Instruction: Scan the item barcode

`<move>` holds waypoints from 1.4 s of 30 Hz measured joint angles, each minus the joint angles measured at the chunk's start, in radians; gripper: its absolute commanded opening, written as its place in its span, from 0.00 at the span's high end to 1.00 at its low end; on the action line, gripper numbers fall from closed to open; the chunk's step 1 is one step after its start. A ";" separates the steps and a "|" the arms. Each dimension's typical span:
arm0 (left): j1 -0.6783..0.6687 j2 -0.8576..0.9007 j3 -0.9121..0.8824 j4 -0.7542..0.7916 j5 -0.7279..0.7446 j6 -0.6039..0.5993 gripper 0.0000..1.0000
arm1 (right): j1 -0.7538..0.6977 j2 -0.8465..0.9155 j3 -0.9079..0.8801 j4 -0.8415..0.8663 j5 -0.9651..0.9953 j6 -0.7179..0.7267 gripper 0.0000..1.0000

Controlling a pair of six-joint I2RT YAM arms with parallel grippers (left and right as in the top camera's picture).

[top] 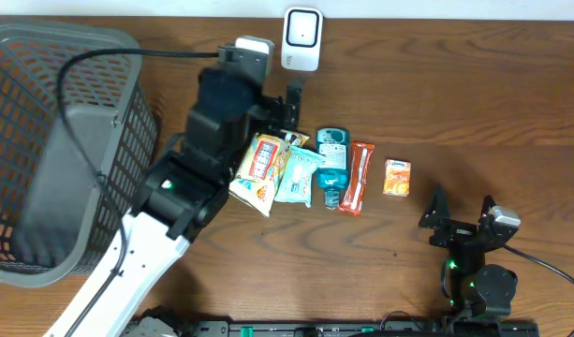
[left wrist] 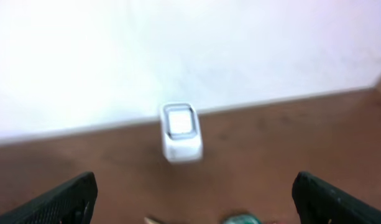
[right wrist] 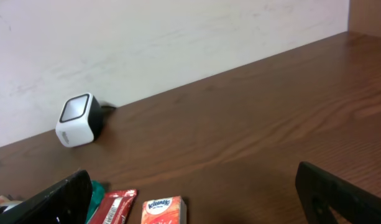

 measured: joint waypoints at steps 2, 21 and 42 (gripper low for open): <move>0.011 -0.024 0.000 0.039 -0.030 0.069 0.02 | 0.000 0.000 0.000 0.000 0.000 0.000 0.01; 0.125 -0.077 0.000 -0.016 -0.116 0.543 0.02 | 0.000 0.000 0.000 0.000 0.000 0.000 0.01; 0.139 -0.342 0.000 -0.119 0.021 0.548 0.02 | 0.000 0.000 0.000 0.000 0.000 0.000 0.01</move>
